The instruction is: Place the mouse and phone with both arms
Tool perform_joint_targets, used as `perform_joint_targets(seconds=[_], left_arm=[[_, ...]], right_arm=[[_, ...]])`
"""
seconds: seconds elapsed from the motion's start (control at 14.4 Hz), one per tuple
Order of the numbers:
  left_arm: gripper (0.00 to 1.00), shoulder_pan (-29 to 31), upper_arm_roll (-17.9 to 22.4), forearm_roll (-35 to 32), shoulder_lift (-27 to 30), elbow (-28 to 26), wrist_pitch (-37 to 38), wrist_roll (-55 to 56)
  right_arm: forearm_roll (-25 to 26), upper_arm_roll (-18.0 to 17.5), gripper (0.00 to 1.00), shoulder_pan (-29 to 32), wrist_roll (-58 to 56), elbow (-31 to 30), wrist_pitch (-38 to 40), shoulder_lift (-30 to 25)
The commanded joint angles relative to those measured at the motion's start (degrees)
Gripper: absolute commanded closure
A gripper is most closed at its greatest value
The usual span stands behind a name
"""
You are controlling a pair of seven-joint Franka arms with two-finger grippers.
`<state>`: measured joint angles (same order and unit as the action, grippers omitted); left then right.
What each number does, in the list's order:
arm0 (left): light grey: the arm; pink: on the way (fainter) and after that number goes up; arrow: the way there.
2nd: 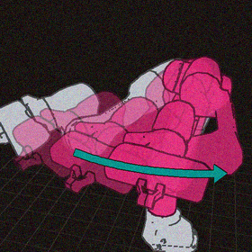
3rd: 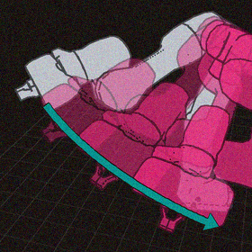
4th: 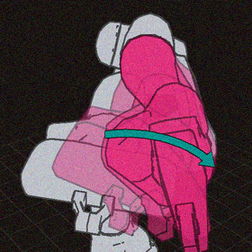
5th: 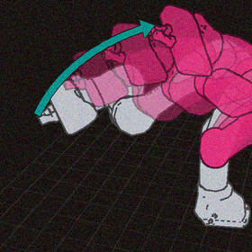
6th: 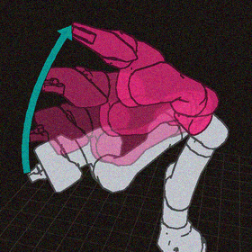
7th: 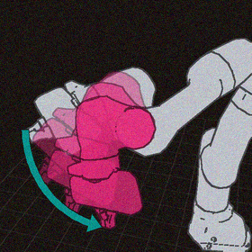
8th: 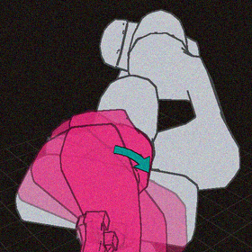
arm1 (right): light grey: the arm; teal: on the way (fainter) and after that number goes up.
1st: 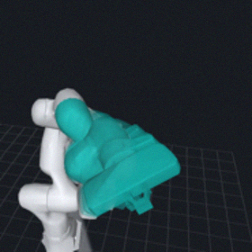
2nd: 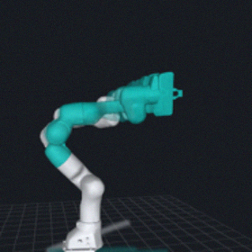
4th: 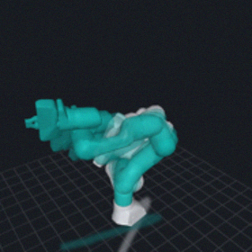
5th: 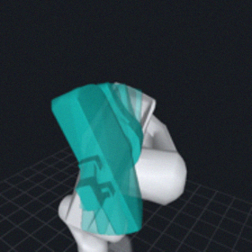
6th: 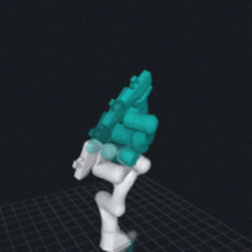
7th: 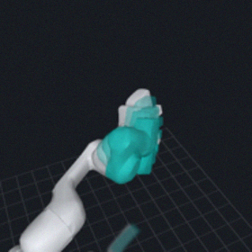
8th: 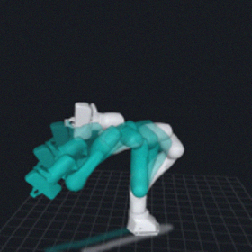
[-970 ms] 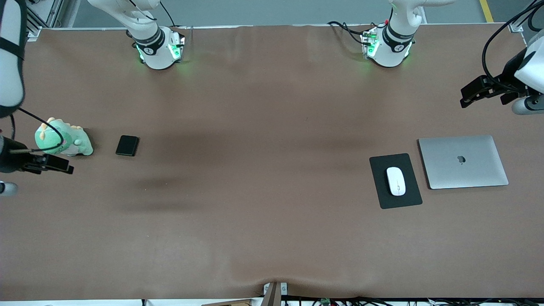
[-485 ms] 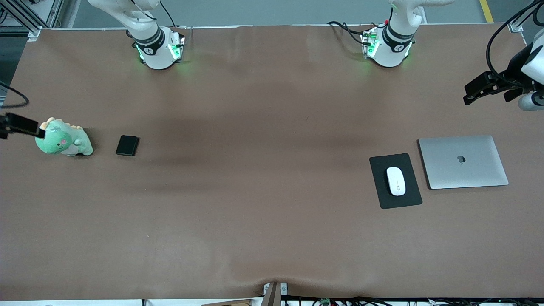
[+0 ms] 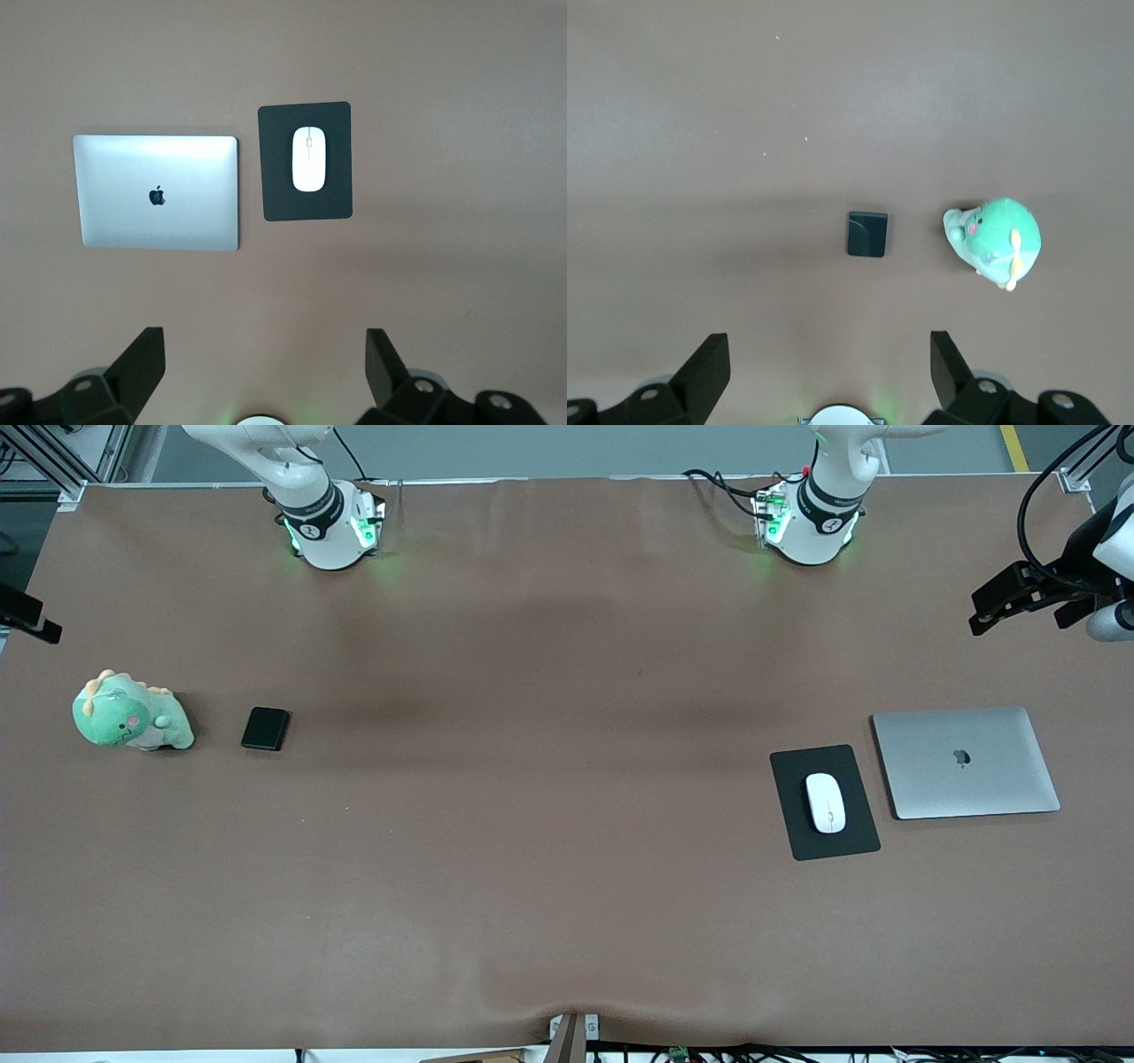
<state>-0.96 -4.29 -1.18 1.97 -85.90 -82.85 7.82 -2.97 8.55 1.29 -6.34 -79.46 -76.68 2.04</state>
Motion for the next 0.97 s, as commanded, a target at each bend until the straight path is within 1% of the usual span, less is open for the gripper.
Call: perform_joint_targets(seconds=[0.0,0.9], left_arm=[[0.00,0.2,0.2,0.1,0.8,0.4,0.8,-2.1],[0.00,0.2,0.5,0.0,0.7,1.7,1.1,-2.1]], right_arm=[[0.9,2.2,0.00,-2.0,-0.7,-5.5,-1.5,-4.2],[3.3,1.7,0.00,-2.4,-0.8,-4.8,-2.5,-3.7]])
